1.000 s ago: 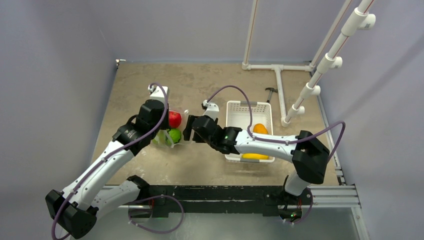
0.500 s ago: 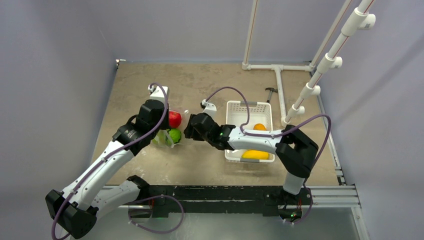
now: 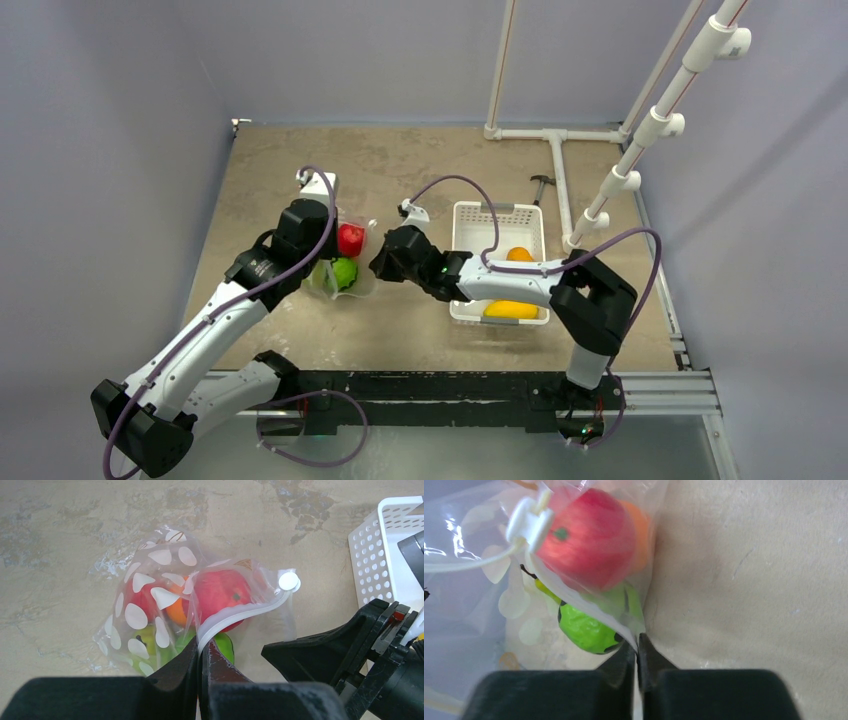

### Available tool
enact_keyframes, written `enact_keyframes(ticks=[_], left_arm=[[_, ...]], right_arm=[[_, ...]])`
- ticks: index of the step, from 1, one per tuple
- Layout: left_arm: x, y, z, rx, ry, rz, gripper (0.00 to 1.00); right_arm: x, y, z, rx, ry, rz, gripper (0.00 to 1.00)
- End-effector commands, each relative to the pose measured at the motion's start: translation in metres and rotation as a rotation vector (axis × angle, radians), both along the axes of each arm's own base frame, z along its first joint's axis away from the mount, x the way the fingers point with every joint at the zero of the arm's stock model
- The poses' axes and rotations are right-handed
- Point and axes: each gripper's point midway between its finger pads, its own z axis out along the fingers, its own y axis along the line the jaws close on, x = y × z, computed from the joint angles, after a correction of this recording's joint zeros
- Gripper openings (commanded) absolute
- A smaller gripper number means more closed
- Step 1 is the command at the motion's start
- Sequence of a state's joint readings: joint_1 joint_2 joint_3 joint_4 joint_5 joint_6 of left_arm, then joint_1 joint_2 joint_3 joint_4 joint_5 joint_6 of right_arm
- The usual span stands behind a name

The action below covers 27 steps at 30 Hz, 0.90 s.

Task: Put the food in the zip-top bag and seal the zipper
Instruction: Adjust the zipper food storage bag at the center of the board.

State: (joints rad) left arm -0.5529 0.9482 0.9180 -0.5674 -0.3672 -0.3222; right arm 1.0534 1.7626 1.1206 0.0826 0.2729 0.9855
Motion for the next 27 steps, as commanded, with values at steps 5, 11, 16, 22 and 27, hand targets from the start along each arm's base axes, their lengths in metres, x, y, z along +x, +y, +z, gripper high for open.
enact_keyframes(ticks=[5, 11, 16, 22, 27], left_arm=[[-0.008, 0.003, 0.029, -0.052, -0.045, 0.013, 0.00], [-0.022, 0.018, 0.065, -0.058, -0.067, 0.050, 0.00], [-0.031, 0.024, 0.083, -0.056, -0.057, 0.057, 0.00], [-0.032, 0.015, 0.075, -0.095, -0.011, 0.047, 0.00], [-0.025, -0.011, 0.017, -0.169, 0.096, 0.031, 0.00]], right_arm=[[0.007, -0.006, 0.050, 0.074, -0.094, -0.023, 0.00], [0.009, -0.026, 0.107, 0.106, -0.198, -0.053, 0.00], [0.005, -0.044, 0.158, 0.129, -0.286, -0.054, 0.00], [0.002, -0.060, 0.169, 0.093, -0.317, -0.059, 0.00], [0.007, -0.058, 0.116, 0.027, -0.252, -0.044, 0.00]])
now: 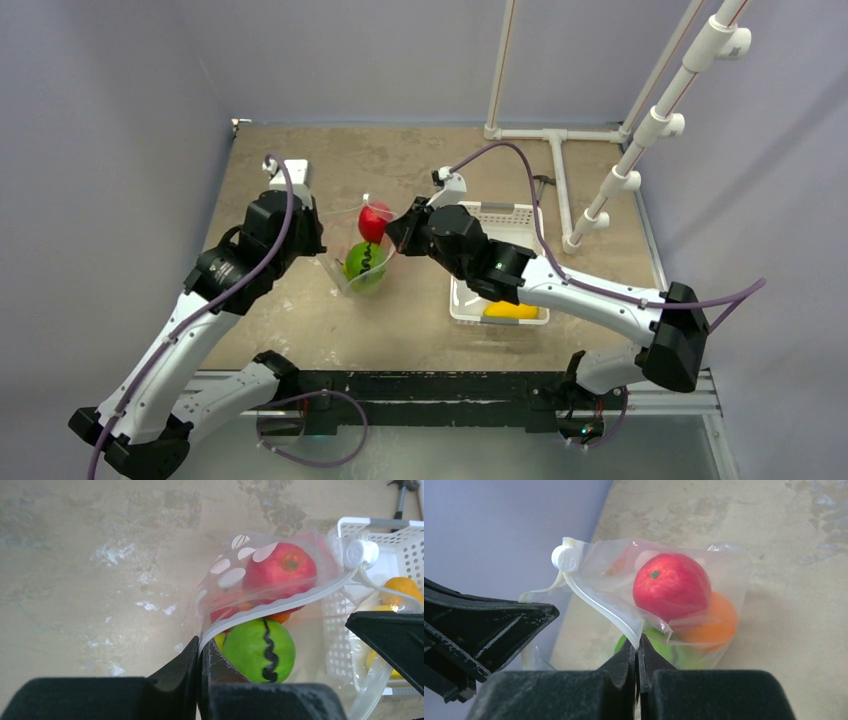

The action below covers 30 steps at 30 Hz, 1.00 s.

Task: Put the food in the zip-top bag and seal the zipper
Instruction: Adjust the zipper food storage bag at the center of the board.

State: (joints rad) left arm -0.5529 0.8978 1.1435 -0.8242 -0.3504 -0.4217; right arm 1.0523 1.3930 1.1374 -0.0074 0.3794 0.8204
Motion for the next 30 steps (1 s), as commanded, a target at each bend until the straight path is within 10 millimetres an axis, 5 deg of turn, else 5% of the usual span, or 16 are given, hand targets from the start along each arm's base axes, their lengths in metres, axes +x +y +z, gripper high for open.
enact_keyframes(ticks=[1, 5, 8, 10, 15, 19, 25, 30], left_arm=[[0.004, -0.026, -0.058, -0.080, 0.122, -0.014, 0.00], [0.008, -0.034, -0.102, -0.096, 0.197, 0.007, 0.00], [0.008, -0.038, -0.115, -0.093, 0.226, -0.004, 0.00], [0.009, -0.042, -0.096, -0.107, 0.196, -0.030, 0.00], [0.011, -0.032, -0.015, -0.148, 0.018, -0.035, 0.00], [0.007, -0.017, 0.006, -0.118, -0.026, 0.002, 0.00], [0.011, -0.007, -0.021, -0.053, 0.010, 0.051, 0.00], [0.014, -0.004, -0.011, -0.047, -0.025, 0.061, 0.00]], right_arm=[[0.010, -0.007, -0.056, -0.113, 0.056, -0.019, 0.00], [0.015, -0.006, -0.096, -0.163, 0.103, -0.021, 0.00], [0.017, -0.009, -0.095, -0.175, 0.106, -0.039, 0.00], [0.019, -0.017, -0.078, -0.169, 0.085, -0.069, 0.00], [0.026, -0.045, -0.013, -0.127, -0.001, -0.177, 0.00], [0.019, -0.052, 0.019, -0.061, -0.042, -0.162, 0.00], [0.020, -0.049, -0.033, -0.126, 0.026, -0.140, 0.00], [0.019, -0.047, -0.042, -0.126, 0.029, -0.125, 0.00]])
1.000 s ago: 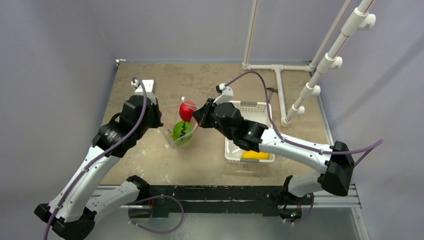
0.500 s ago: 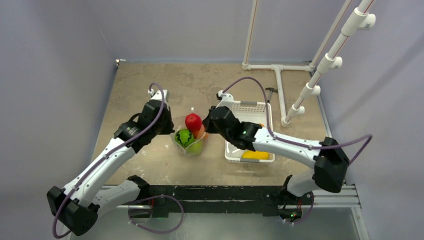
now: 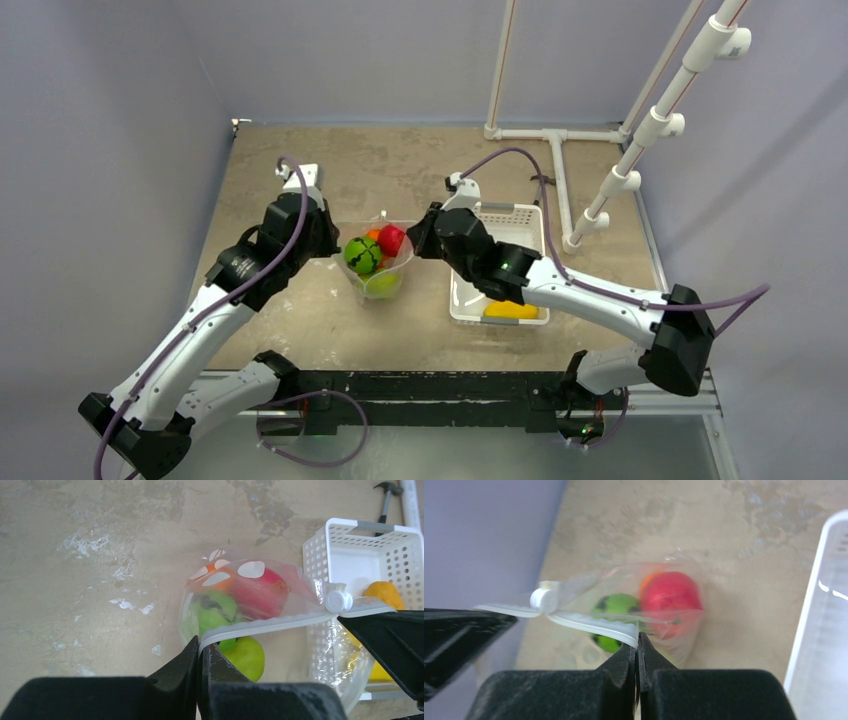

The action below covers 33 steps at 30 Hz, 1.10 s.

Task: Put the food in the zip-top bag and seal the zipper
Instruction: Adjust the zipper food storage bag at the center of the board.

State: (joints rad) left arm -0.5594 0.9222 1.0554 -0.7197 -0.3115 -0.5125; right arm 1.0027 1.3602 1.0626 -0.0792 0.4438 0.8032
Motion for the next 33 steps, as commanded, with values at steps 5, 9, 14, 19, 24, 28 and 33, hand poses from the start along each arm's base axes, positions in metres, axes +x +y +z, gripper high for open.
enact_keyframes(ticks=[5, 9, 14, 19, 24, 28, 33], left_arm=[[0.009, 0.015, 0.026, 0.059, -0.073, 0.043, 0.00], [0.014, 0.018, 0.037, 0.097, -0.094, 0.048, 0.00], [0.020, 0.024, 0.045, 0.152, -0.114, 0.063, 0.00], [0.022, 0.025, 0.039, 0.172, -0.118, 0.053, 0.00], [0.018, 0.018, 0.008, 0.171, -0.073, 0.014, 0.00], [0.018, 0.020, -0.011, 0.179, -0.055, 0.022, 0.00], [0.018, 0.021, -0.023, 0.181, -0.060, 0.032, 0.00]], right_arm=[[0.005, 0.001, -0.009, -0.007, 0.004, 0.008, 0.00], [0.005, 0.015, -0.015, 0.000, 0.007, 0.053, 0.00], [0.010, 0.040, -0.015, 0.038, -0.011, 0.115, 0.00], [0.020, 0.063, -0.026, 0.027, -0.008, 0.153, 0.00], [0.032, 0.069, -0.044, 0.007, 0.014, 0.148, 0.00], [0.036, 0.068, -0.052, -0.013, 0.028, 0.134, 0.00], [0.034, 0.062, -0.046, -0.019, 0.031, 0.120, 0.13]])
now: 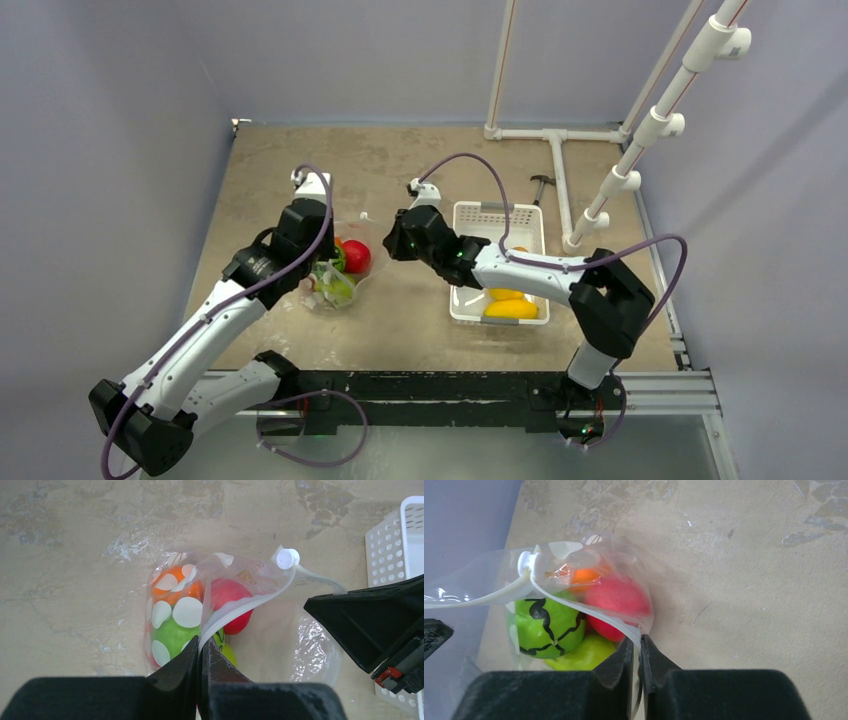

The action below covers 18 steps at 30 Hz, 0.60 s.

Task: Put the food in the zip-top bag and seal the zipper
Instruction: Adjust the zipper food storage bag at the center of the board, then pick up the fake fruit from the bin.

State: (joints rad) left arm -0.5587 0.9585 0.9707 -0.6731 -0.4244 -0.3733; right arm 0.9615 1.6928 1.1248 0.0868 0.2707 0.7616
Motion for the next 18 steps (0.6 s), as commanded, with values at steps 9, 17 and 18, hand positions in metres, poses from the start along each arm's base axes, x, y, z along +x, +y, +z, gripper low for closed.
enact_keyframes(ticks=[9, 17, 18], left_arm=[[0.006, 0.001, 0.008, -0.033, -0.091, 0.011, 0.00], [0.001, 0.004, 0.005, -0.033, -0.089, 0.012, 0.00], [0.001, 0.005, 0.005, -0.031, -0.091, 0.010, 0.00]], right_arm=[[0.000, -0.028, 0.068, 0.067, -0.074, -0.092, 0.56], [-0.010, -0.078, 0.062, -0.058, -0.021, -0.224, 0.68], [-0.012, -0.084, 0.059, -0.072, -0.009, -0.240, 0.68]])
